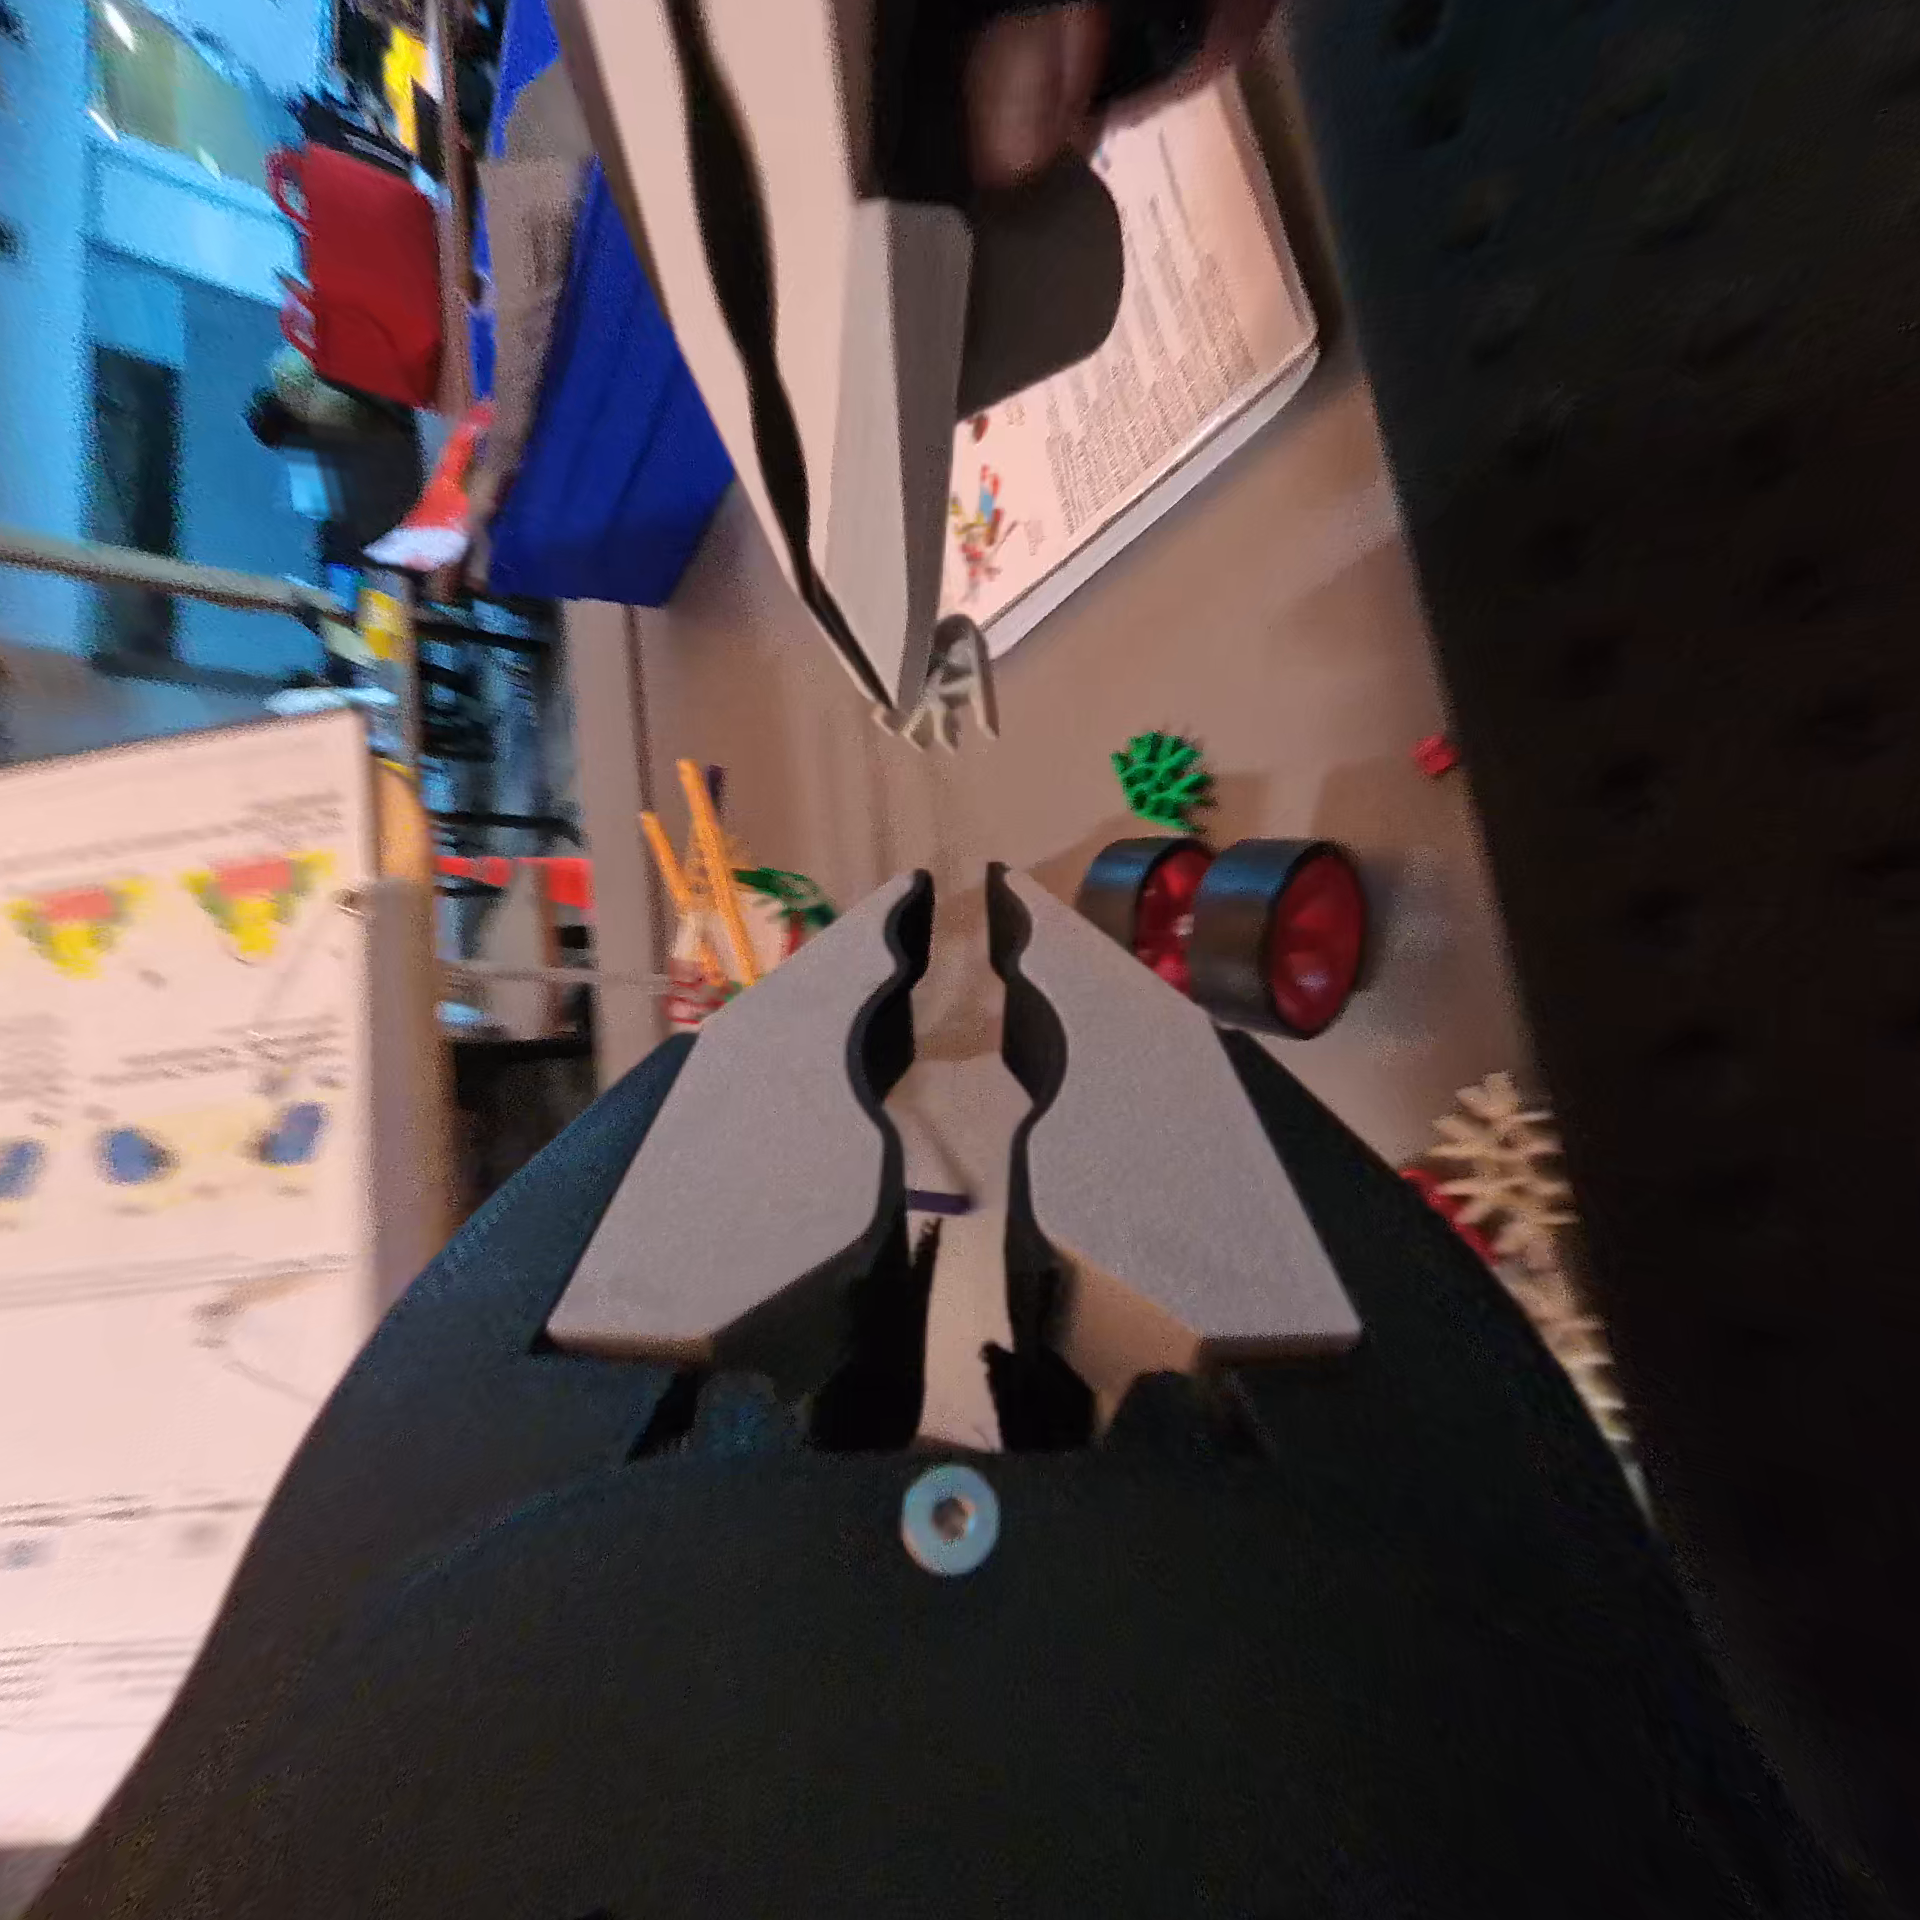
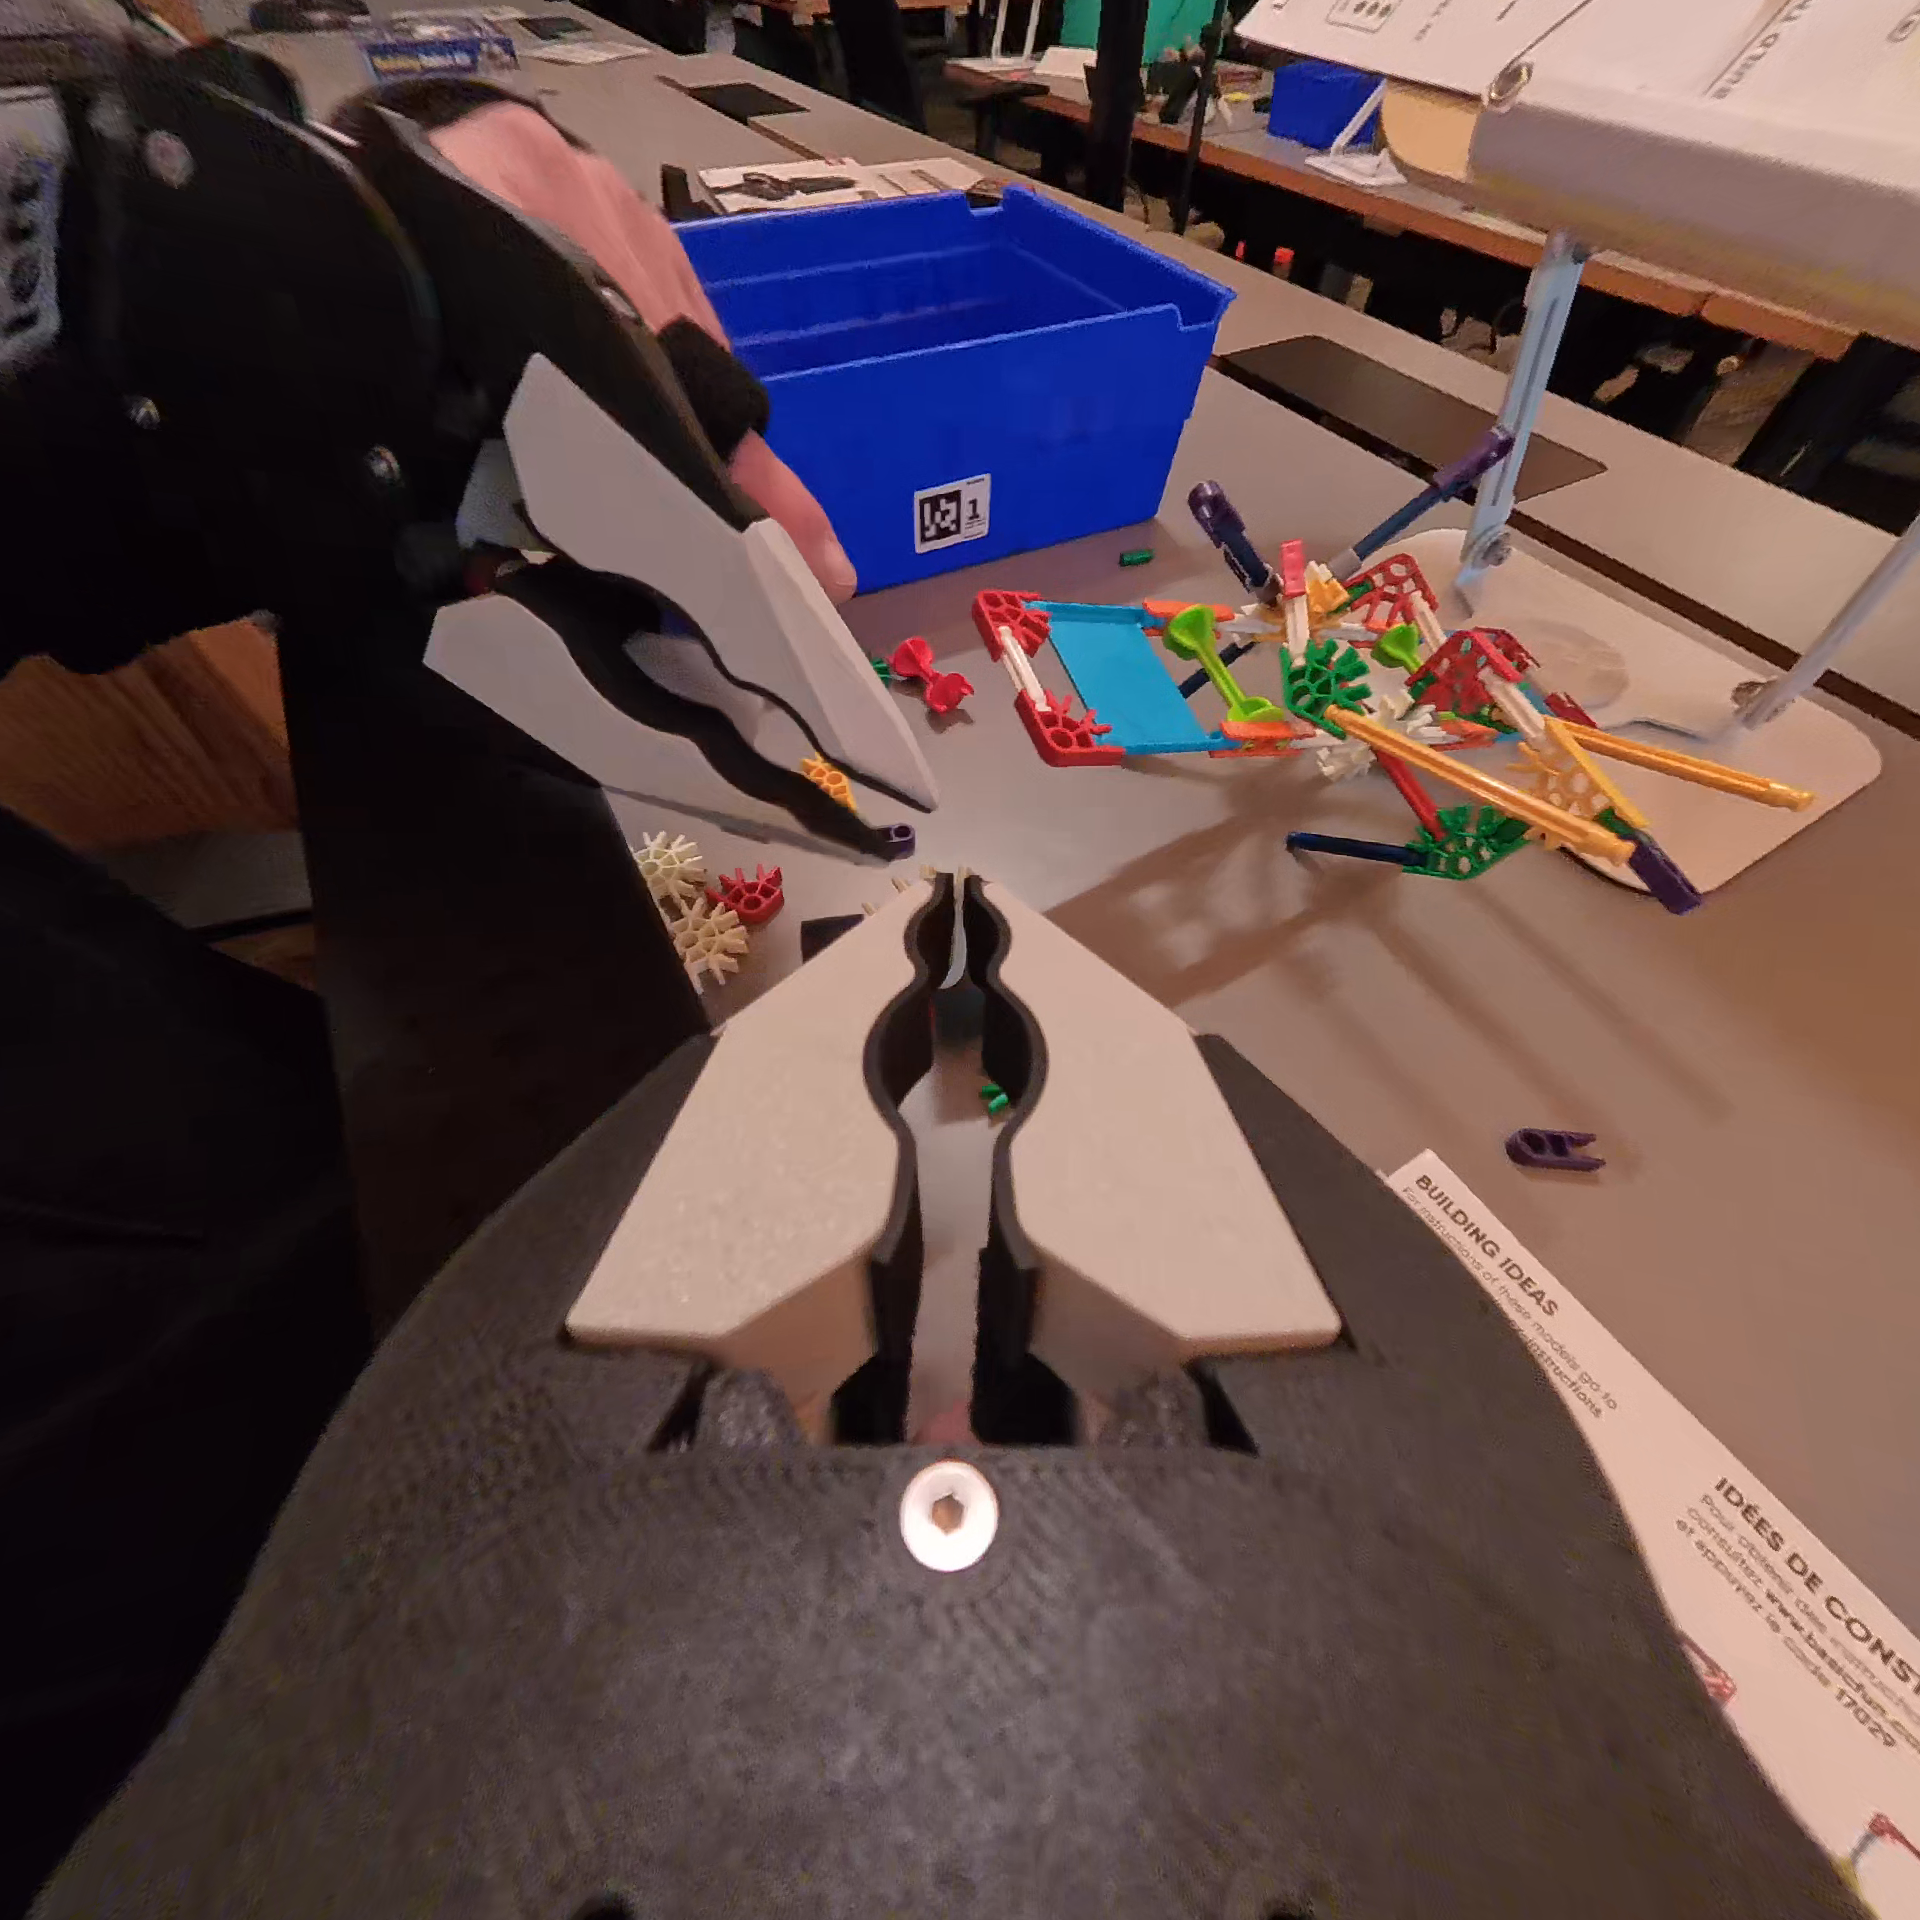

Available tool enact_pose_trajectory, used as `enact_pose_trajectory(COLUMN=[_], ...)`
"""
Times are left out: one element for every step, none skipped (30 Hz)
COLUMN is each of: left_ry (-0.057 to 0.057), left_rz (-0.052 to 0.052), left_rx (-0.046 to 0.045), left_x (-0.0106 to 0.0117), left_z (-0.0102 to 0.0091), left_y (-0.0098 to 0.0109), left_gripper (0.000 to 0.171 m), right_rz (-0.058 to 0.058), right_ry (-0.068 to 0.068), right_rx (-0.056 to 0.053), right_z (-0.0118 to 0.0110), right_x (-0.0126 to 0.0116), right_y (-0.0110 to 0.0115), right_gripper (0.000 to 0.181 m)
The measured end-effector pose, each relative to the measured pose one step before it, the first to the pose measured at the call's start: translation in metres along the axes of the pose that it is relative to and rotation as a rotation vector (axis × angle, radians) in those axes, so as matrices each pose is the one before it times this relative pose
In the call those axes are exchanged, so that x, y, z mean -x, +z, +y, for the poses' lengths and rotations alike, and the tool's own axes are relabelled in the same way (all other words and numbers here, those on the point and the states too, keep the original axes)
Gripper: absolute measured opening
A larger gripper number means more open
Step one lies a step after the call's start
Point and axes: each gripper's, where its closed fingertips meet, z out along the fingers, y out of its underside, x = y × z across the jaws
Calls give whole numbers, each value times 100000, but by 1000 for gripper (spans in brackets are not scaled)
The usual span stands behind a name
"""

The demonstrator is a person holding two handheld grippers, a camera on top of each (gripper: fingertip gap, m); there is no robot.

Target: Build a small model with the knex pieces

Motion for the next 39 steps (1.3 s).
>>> enact_pose_trajectory(left_ry=[-8215, -7963, -8125, -8654, -9107, -7819, -6471, -6187, -5687, -5201, -4145, -3455, -3030, -2595, -3103, -2636, -2181, -2600, -1894, -785, -278, 372, 1271, 2390, 3322, 3743, 3695, 3155, 2900, 2726, 2246, 2452, 2408, 1832, 1741, 1238, -374, -1948, -1042], left_rz=[3090, 586, 1672, 3843, 1541, -708, 1858, 1614, 729, 2037, 3515, 2541, 1564, 3419, 3050, 345, 640, 1040, 494, 769, 784, 273, -244, -329, -314, 535, 194, -1545, 271, 1855, -43, -1087, 541, 1689, 37, -1028, -613, -1678, -2578], left_rx=[-1321, -1542, -2352, -3392, -3079, -2595, -2336, -1852, -1784, -2411, -2680, -2730, -3763, -2848, -444, -1058, -1653, -1101, -1151, -902, 113, 351, 636, 877, 823, 2366, 2736, 1211, 778, 707, 1218, 1210, 580, 471, 2116, 1737, 482, 756, 1384], left_x=[-539, -174, -320, -639, -224, 139, -225, -162, -16, -209, -477, -359, -202, -483, -378, 77, 46, 17, 76, 11, -14, 41, 108, 51, 26, -96, -40, 218, -43, -264, 62, 227, -40, -211, 76, 244, 176, 324, 442], left_z=[-29, -42, -151, -306, -233, -129, -97, -77, -155, -320, -415, -435, -577, -434, -52, -102, -151, -58, -102, -89, 34, 40, 48, 102, 118, 321, 381, 133, 74, 86, 120, 78, -61, -83, 235, 263, 117, 189, 314], left_y=[-209, -151, -97, -9, 132, 225, 246, 247, 200, 118, 69, 51, -20, -26, 79, 66, 27, 30, -25, -68, -52, -69, -79, -75, -56, -20, 27, 37, 11, -9, -23, -65, -90, -60, 43, 67, 80, 99, 52], left_gripper=[15, 20, 24, 28, 29, 29, 28, 28, 28, 28, 26, 25, 22, 20, 21, 19, 16, 12, 9, 8, 8, 7, 7, 3, 3, 3, 3, 3, 3, 2, 2, 2, 2, 2, 2, 2, 3, 4, 10], right_rz=[-562, -34, 24, -532, -333, -183, -961, -1008, -1098, -1029, -230, 590, 563, 502, 621, 320, -122, 426, 1015, 883, 499, 375, 97, -431, -1467, -2003, -1216, -241, -870, -1306, -1833, -1915, -1250, -1318, -199, -290, -962, -936, -355], right_ry=[-422, -113, 110, 661, 758, 337, 36, 161, 610, 351, -321, -711, -687, -829, -899, -720, -644, -936, -1131, -1230, -946, -412, 41, 515, 1141, 1518, 845, 35, -274, 37, 354, -62, -617, -572, -341, 836, 2279, 3169, 3620], right_rx=[-788, -434, -465, -760, -1202, -1486, -1510, -2258, -2051, -1237, -618, -635, -340, -476, -823, -1097, -1354, -1413, -719, 84, 90, 199, 398, 293, 911, 1109, 337, 95, 1398, 2145, 3076, 3340, 2541, 1624, 1532, 1176, 493, -366, -413], right_z=[44, 101, 123, 99, 42, -5, -35, -193, -237, -142, -71, -94, -35, -62, -90, -128, -161, -194, -105, -19, -39, -16, 4, -14, 63, 64, -54, -103, 83, 179, 319, 377, 274, 143, 119, 114, 51, -24, 16], right_x=[202, 107, 60, 105, 61, 59, 183, 184, 211, 215, 115, 9, 0, -2, -11, 36, 131, 83, 10, 16, 53, 25, 11, 22, 92, 123, 0, -114, 10, 91, 160, 182, 123, 145, -107, -180, -181, -265, -393], right_y=[-185, -120, -75, -45, -36, -31, -20, -46, -44, -32, -6, -3, -19, -26, -56, -45, -57, -51, -23, -6, -2, 24, 27, -27, -47, -39, -55, -22, 58, 115, 184, 221, 207, 162, 96, 25, -30, -132, -152], right_gripper=[0, 0, 0, 0, 0, 0, 0, 0, 0, 0, 0, 0, 0, 0, 0, 0, 0, 0, 0, 0, 0, 0, 0, 0, 0, 4, 5, 5, 6, 11, 14, 15, 13, 9, 8, 7, 5, 3, 3])
